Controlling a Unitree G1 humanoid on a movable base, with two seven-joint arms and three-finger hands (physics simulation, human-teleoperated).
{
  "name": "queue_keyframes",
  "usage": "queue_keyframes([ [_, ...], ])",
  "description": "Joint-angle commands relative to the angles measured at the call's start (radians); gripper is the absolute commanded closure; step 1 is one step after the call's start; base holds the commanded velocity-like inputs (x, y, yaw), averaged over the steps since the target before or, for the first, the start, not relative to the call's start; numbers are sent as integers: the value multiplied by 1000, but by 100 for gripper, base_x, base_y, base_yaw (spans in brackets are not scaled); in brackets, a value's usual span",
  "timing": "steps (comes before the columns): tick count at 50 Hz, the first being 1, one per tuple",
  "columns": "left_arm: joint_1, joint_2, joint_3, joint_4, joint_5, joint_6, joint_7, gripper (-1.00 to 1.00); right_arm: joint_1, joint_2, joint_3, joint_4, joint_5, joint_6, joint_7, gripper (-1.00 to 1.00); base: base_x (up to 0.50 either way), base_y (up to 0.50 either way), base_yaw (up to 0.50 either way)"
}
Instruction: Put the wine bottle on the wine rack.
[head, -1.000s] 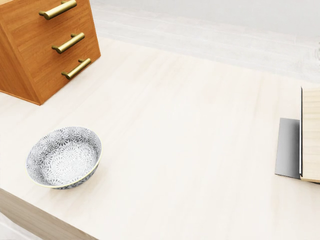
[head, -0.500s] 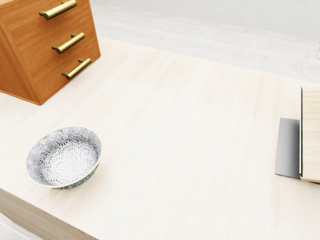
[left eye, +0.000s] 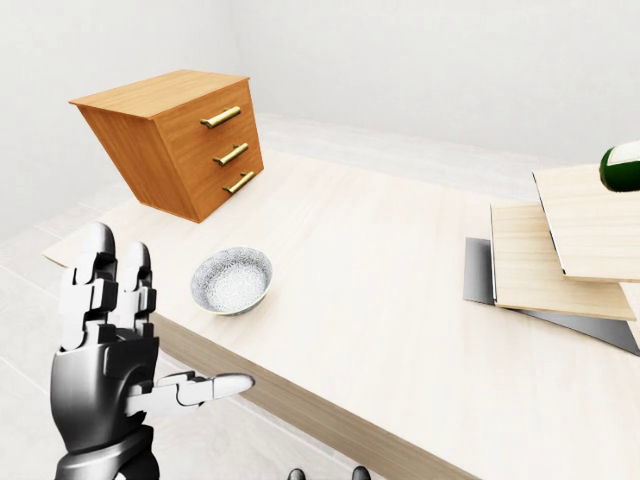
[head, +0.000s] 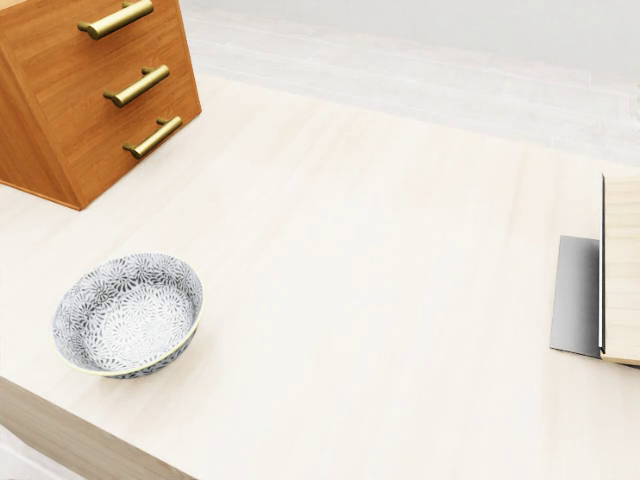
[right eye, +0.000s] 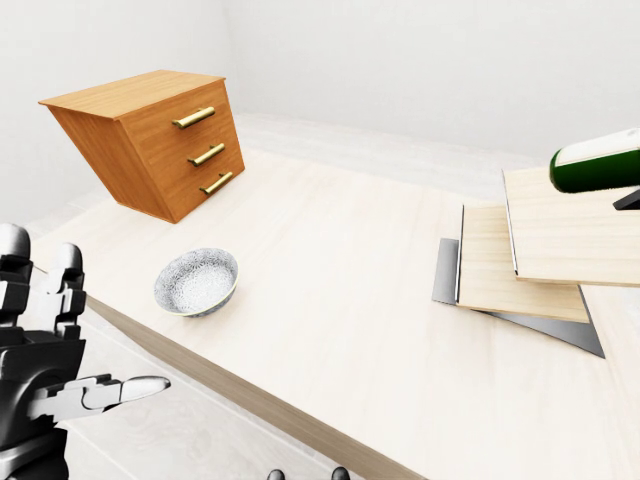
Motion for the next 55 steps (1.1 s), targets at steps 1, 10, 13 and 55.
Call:
queue_keyframes([
  [1, 5, 2, -8, -3, 3, 0, 5, -100, -19, 15, 19, 32, 14, 0, 19, 100, 0, 0, 0],
  [10, 3, 4, 4, -8, -7, 0, 4, -100, -54, 39, 51, 78, -50, 0, 45, 100, 0, 0, 0],
  [13, 5, 2, 4, -4, -8, 0, 1, -100, -56, 48, 53, 100, -73, 0, 63, 100, 0, 0, 0],
  [55, 15, -6, -5, -27, 4, 0, -3, -100, -49, 113, 30, 230, -211, 0, 154, 100, 0, 0, 0],
])
